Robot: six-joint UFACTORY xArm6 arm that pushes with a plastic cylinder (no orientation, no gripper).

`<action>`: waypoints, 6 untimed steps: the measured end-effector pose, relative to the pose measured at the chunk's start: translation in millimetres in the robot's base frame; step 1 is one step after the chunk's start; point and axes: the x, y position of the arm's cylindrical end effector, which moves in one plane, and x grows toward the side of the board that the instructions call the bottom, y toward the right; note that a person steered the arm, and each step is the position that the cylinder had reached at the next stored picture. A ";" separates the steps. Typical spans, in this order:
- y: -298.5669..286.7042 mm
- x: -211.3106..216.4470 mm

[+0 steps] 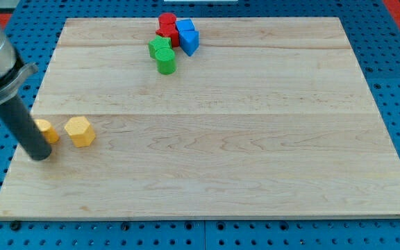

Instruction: Move the yellow blocks to the bottom left of the green circle

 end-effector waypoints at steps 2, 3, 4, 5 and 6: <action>-53.4 -37.4; -18.7 -42.8; 63.4 -36.2; 95.3 -34.5; 121.5 -23.6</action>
